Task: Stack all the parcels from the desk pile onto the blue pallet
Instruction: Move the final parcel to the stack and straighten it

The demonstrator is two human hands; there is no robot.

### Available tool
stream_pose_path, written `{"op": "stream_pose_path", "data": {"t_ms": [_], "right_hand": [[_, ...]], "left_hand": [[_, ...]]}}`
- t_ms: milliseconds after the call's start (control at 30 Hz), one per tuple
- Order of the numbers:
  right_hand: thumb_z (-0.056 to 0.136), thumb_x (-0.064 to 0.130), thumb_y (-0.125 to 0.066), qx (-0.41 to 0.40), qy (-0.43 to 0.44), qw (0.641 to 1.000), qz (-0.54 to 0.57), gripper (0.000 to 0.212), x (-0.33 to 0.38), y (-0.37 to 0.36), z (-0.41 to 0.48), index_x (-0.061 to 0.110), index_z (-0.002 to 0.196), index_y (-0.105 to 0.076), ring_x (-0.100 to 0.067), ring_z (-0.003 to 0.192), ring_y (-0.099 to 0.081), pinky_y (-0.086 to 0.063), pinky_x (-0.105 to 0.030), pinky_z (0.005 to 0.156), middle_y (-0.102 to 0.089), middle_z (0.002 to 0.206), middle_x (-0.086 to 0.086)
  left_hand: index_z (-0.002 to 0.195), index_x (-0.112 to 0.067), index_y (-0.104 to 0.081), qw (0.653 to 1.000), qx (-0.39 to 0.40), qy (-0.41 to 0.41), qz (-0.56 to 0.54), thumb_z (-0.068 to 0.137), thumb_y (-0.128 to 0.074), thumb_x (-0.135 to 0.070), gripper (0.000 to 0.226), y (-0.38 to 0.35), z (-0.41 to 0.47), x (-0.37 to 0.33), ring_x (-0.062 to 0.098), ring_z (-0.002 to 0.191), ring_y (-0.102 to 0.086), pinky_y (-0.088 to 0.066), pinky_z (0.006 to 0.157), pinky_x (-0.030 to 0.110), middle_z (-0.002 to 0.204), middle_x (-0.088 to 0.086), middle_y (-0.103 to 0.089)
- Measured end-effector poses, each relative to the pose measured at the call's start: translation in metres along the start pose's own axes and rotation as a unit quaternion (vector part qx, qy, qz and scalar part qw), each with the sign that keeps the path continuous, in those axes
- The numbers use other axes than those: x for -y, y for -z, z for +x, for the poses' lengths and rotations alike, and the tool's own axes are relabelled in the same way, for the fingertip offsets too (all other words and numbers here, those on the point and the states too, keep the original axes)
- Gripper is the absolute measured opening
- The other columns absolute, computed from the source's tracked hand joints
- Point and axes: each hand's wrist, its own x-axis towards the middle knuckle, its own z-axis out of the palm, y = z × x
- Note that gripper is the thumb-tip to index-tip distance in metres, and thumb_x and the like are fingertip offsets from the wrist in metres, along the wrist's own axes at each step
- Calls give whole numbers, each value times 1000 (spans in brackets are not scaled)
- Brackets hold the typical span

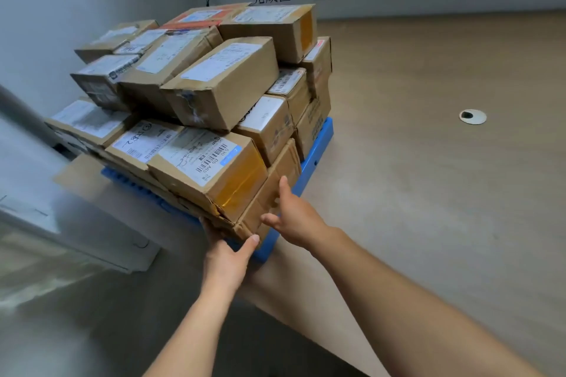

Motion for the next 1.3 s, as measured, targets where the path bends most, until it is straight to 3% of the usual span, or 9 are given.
{"op": "stream_pose_path", "data": {"t_ms": [167,367,567,633,700,767,867,1067,1300], "right_hand": [[93,30,-57,27,10,1000,-2,91,-4,2,10,24,149,13,-25,136,-37,-37,-44,108,-29,153,-4],[93,29,-56,41,41,998,-31,84,-14,20,18,23,151,5,-23,137,-35,-37,-41,107,-26,154,-3],[96,35,-51,-22,72,988,-132,64,-41,92,40,17,149,-19,-21,132,-40,-39,-35,102,-36,148,-4],[96,37,-48,-45,68,983,-164,60,-52,117,50,17,148,-24,-21,132,-38,-37,-36,103,-36,148,-5],[97,38,-46,-66,62,978,-187,56,-62,137,60,16,146,-30,-22,129,-40,-39,-38,100,-39,145,-5],[97,38,-45,-82,59,975,-198,52,-70,153,67,17,143,-34,-23,125,-44,-42,-38,97,-42,141,-6],[97,38,-44,-99,61,973,-200,51,-76,168,80,17,143,-35,-23,125,-44,-42,-38,94,-42,141,-6],[97,36,-44,-113,83,973,-184,43,-68,186,99,15,135,-43,-25,119,-46,-43,-37,91,-47,132,-7],[96,37,-45,-120,73,977,-162,41,-78,202,134,16,131,-43,-26,114,-48,-44,-38,85,-49,126,-6]], "left_hand": [[124,-3,-47,999,-9,28,-22,87,-63,-39,54,-3,-8,-12,32,115,-52,-41,91,36,123,16,-56],[127,1,-45,995,-32,89,-38,83,-67,-41,65,-9,-7,-17,36,116,-50,-42,93,39,126,21,-52],[150,-8,-1,980,-12,162,-115,79,-72,-36,105,-50,-38,-24,34,137,-32,-30,110,41,150,20,-28],[151,-14,-3,993,43,107,-4,83,-65,-44,97,-70,-58,-34,26,142,-23,-22,112,34,155,11,-20],[150,-24,-15,986,62,-36,151,88,-51,-52,77,-78,-66,-52,15,142,-20,-19,113,27,155,-4,-22],[145,-31,-28,943,7,-236,236,92,-43,-51,58,-77,-62,-76,15,138,-31,-28,111,30,147,-8,-36],[135,-20,-44,859,-77,-408,301,87,-43,-43,53,-67,-41,-122,24,130,-46,-33,105,39,135,5,-53],[133,-8,-50,765,-167,-473,403,83,-57,-29,55,-33,8,-211,34,132,-40,-20,109,51,139,19,-47],[133,-6,-50,745,-178,-423,484,74,-77,-24,68,-19,47,-229,37,134,-38,-23,109,46,143,22,-41]]}}
